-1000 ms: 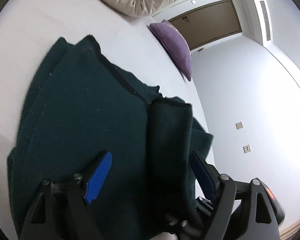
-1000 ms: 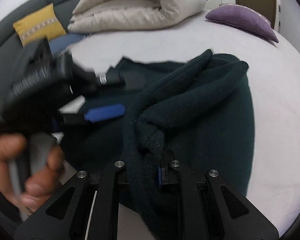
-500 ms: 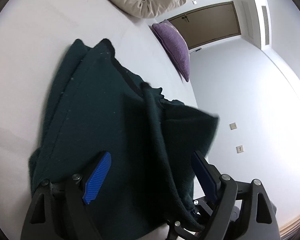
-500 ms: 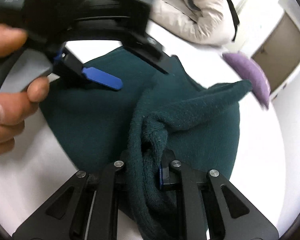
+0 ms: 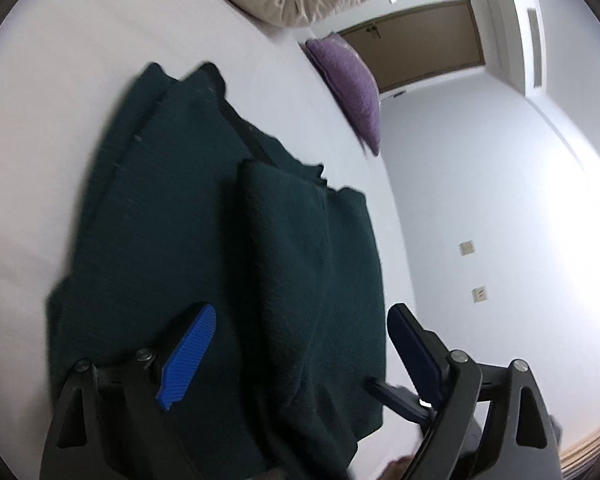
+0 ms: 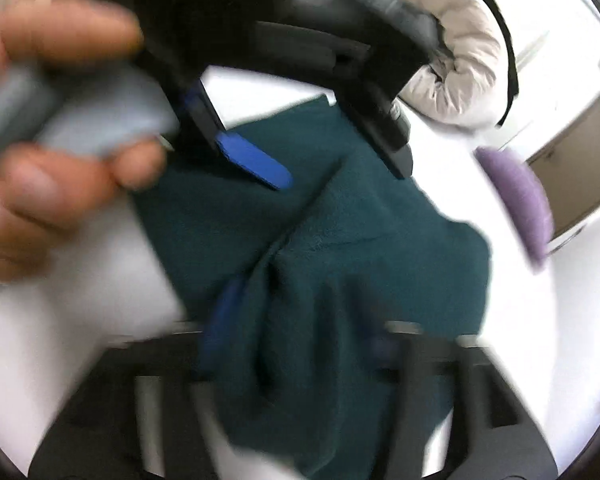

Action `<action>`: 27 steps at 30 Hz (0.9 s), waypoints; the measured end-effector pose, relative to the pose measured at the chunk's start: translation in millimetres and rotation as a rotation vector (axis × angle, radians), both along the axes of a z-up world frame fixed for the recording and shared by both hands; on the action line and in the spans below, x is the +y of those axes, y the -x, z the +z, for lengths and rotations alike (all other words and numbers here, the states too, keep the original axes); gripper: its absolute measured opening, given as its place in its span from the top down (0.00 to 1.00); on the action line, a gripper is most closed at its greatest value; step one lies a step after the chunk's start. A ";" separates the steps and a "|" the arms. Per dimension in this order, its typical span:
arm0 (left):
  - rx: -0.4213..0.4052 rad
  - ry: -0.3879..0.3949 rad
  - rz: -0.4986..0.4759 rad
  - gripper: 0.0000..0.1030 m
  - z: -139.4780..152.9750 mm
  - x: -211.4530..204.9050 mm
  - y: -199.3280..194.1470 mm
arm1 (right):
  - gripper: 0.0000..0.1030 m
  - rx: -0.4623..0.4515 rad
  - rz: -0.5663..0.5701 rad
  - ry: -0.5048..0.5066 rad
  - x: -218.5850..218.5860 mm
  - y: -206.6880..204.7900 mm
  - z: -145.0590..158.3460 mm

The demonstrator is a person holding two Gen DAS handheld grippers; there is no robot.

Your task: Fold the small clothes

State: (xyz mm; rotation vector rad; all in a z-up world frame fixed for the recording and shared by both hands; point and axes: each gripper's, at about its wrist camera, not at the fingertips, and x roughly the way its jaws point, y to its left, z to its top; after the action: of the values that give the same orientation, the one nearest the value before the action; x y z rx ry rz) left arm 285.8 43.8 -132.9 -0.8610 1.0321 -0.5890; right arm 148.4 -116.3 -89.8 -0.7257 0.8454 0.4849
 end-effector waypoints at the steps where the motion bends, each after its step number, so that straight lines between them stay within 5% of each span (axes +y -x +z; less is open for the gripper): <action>1: 0.004 -0.028 -0.004 0.18 0.1 -5.7 -2.1 | 0.26 -0.010 -0.018 -0.093 -12.4 6.0 11.6; 8: 0.043 -0.180 -0.018 0.45 -1.7 -28.7 -9.2 | 0.26 0.137 -0.250 -0.613 -131.0 19.8 45.4; 10: 0.058 -0.207 -0.019 0.62 -4.3 -30.1 -11.1 | 0.26 0.162 -0.322 -0.706 -160.7 16.6 42.1; 14: 0.052 -0.251 -0.032 0.73 3.2 -32.4 -10.3 | 0.26 0.189 -0.453 -0.848 -204.9 10.9 28.0; 16: 0.039 -0.254 -0.046 0.83 8.9 -33.5 -8.1 | 0.26 0.186 -0.479 -0.883 -214.8 7.2 29.7; 27: 0.030 -0.220 -0.063 0.87 9.8 -25.8 -5.7 | 0.26 0.193 -0.548 -0.936 -217.7 -9.7 3.8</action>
State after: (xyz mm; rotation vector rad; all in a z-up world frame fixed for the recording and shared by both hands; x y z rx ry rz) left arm 291.5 18.1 -123.1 -0.6472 1.1319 -0.5055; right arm 158.1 -333.9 -85.9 0.4158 0.8379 0.3930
